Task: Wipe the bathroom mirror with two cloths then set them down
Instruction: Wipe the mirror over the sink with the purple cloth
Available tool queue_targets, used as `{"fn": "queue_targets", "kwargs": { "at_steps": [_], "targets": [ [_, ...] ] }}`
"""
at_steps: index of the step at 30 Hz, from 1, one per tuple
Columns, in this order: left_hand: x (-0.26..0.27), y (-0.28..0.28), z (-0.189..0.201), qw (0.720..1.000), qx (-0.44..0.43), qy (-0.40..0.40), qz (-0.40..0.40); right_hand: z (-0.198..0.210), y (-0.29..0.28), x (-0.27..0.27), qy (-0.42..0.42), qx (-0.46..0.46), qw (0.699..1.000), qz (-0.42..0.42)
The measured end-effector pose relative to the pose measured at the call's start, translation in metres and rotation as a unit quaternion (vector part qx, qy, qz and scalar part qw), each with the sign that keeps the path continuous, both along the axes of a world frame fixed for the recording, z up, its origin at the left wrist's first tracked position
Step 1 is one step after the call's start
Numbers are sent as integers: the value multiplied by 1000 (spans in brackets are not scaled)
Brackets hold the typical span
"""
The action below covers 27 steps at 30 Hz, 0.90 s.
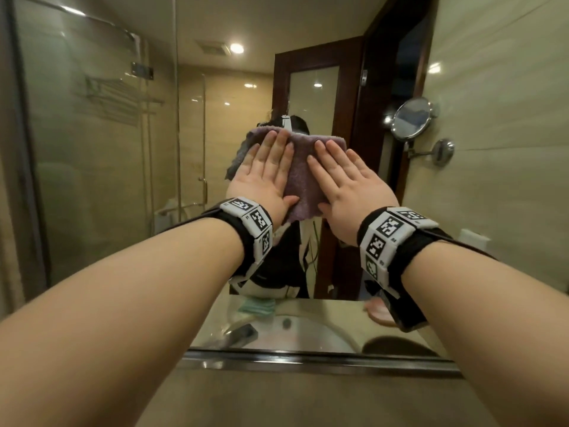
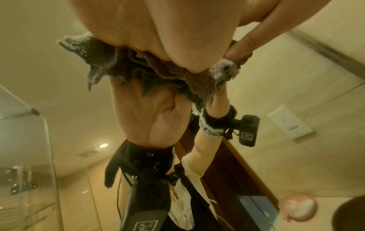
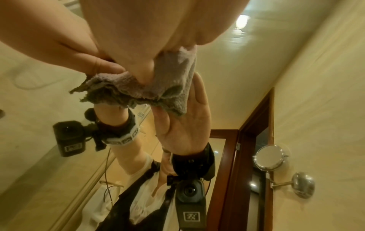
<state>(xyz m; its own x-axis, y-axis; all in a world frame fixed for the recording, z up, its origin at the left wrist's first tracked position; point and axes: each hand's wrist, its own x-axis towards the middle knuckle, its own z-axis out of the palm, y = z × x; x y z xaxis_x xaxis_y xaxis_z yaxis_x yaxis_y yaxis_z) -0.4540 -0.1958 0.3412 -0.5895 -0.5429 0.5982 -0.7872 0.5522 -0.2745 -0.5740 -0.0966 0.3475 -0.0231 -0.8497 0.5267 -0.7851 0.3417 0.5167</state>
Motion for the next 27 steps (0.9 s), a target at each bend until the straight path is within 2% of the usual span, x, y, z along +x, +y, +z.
{"fn": "queue_targets", "kwargs": {
  "at_steps": [4, 7, 9, 14, 18, 27],
  "targets": [
    [-18, 11, 11, 999, -24, -20, -15, 4, 8, -8, -28, -18, 999, 5],
    [-33, 18, 18, 999, -33, -15, -32, 7, 11, -15, -97, -41, 994, -7],
    [-37, 17, 20, 998, -41, -10, -36, 8, 9, -21, -114, -48, 992, -11],
    [-29, 8, 22, 995, -84, -22, -55, 5, -2, -30, -112, -62, 992, -1],
    [-16, 1, 24, 995, -85, -26, -53, 7, -10, -24, -97, -71, 992, 30],
    [47, -39, 33, 998, -39, -37, -13, 18, -51, 37, -83, -55, 993, 66]
  ]
}}
